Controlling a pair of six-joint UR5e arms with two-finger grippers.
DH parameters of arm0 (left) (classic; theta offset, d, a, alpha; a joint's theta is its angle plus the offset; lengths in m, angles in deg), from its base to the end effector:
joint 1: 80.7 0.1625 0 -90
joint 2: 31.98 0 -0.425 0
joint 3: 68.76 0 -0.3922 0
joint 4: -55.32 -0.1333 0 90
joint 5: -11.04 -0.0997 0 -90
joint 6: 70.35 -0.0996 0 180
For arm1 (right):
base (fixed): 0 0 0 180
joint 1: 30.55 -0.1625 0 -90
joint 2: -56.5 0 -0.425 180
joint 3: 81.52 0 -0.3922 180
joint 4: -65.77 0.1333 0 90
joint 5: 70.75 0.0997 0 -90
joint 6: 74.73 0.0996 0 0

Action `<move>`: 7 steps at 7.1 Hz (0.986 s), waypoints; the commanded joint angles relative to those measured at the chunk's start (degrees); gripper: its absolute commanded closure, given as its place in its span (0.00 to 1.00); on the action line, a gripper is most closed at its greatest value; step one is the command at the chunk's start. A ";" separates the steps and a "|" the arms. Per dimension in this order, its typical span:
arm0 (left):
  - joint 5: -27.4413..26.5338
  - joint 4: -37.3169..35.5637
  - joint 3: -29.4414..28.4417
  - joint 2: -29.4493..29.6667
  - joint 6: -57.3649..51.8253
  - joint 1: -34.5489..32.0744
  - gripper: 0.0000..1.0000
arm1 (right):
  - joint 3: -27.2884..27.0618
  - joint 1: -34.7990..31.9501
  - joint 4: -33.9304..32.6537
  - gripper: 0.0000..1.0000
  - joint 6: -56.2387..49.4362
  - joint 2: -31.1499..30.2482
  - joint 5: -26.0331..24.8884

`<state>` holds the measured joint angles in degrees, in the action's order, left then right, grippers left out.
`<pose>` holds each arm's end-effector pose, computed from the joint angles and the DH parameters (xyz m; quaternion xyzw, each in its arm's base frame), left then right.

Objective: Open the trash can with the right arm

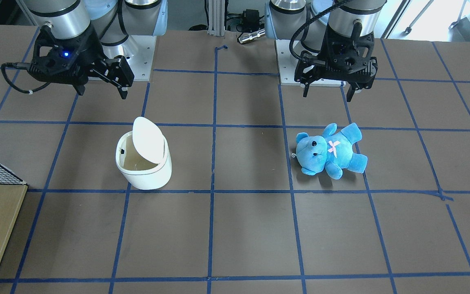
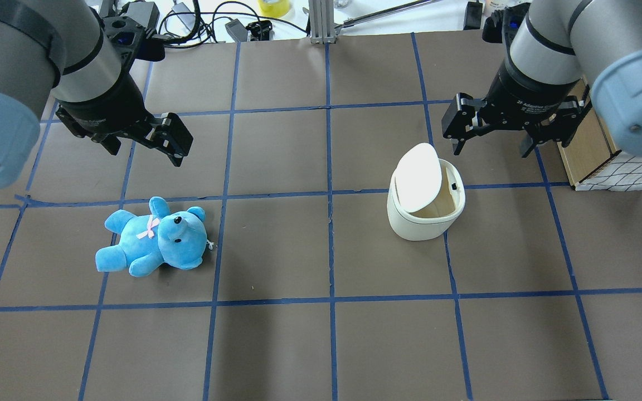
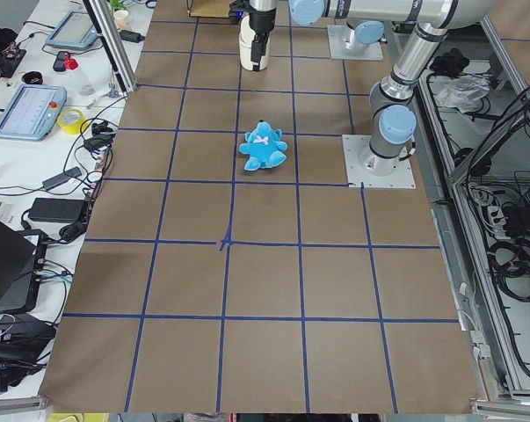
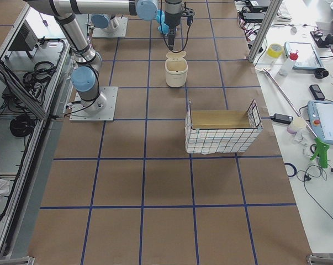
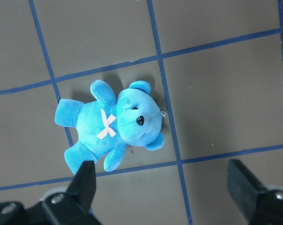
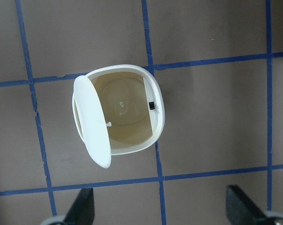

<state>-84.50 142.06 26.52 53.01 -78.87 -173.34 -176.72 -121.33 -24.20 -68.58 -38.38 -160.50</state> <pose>-0.1447 -0.4536 0.4902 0.0958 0.9939 -0.0235 0.0496 0.1399 -0.4533 0.4836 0.0469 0.9989 0.0032 0.0020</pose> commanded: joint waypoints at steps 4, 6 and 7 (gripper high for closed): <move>0.00 0.00 0.00 0.00 0.00 0.00 0.00 | 1.86 -0.01 3.23 0.00 0.18 0.30 -0.43; 0.00 0.00 0.00 0.00 0.00 0.00 0.00 | 1.51 -0.01 2.96 0.00 0.27 0.48 -0.34; 0.00 0.00 0.00 0.00 0.00 0.00 0.00 | 1.42 -0.18 3.14 0.00 0.27 0.39 -0.34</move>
<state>-84.50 142.06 26.52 53.01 -78.87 -173.34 -175.19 -121.44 -21.23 -68.33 -37.96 -160.85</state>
